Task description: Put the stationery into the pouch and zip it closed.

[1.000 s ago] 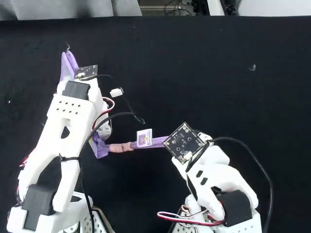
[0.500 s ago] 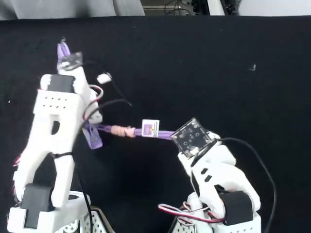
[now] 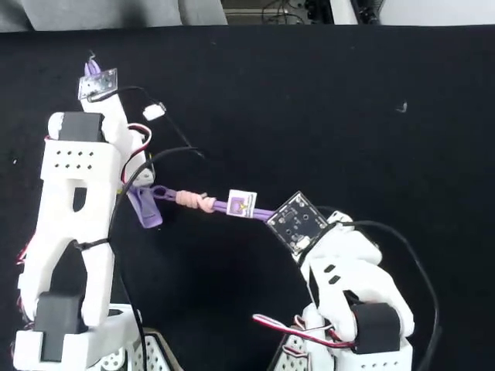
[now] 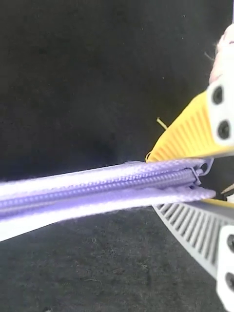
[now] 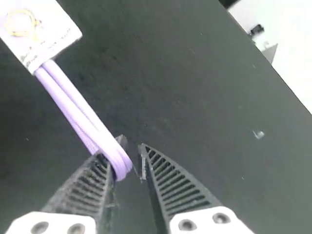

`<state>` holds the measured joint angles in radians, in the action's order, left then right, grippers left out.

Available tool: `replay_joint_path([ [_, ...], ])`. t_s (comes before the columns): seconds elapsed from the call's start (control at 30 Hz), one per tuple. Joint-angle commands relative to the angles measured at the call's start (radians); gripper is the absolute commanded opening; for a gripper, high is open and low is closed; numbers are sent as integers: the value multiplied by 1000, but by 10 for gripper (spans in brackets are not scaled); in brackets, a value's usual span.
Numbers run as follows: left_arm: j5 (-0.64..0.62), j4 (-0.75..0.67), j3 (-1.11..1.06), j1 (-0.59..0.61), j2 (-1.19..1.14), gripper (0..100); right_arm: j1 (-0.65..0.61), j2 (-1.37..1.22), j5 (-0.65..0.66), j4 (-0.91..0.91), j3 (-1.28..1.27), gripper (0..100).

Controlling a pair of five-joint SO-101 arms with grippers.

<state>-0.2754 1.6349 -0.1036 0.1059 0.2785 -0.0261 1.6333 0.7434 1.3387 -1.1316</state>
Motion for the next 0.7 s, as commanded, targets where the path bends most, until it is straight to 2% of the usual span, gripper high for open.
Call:
replay_joint_path([
  [0.0, 6, -26, 153, 111, 17, 28, 140, -1, 71, 41, -2, 11],
  [0.27, -106, -28, 298, 162, 15, 28, 181, 1, 100, 51, -1, 11],
  [0.67, -114, -28, 394, 259, 8, 28, 252, 1, 94, 46, 8, 11],
])
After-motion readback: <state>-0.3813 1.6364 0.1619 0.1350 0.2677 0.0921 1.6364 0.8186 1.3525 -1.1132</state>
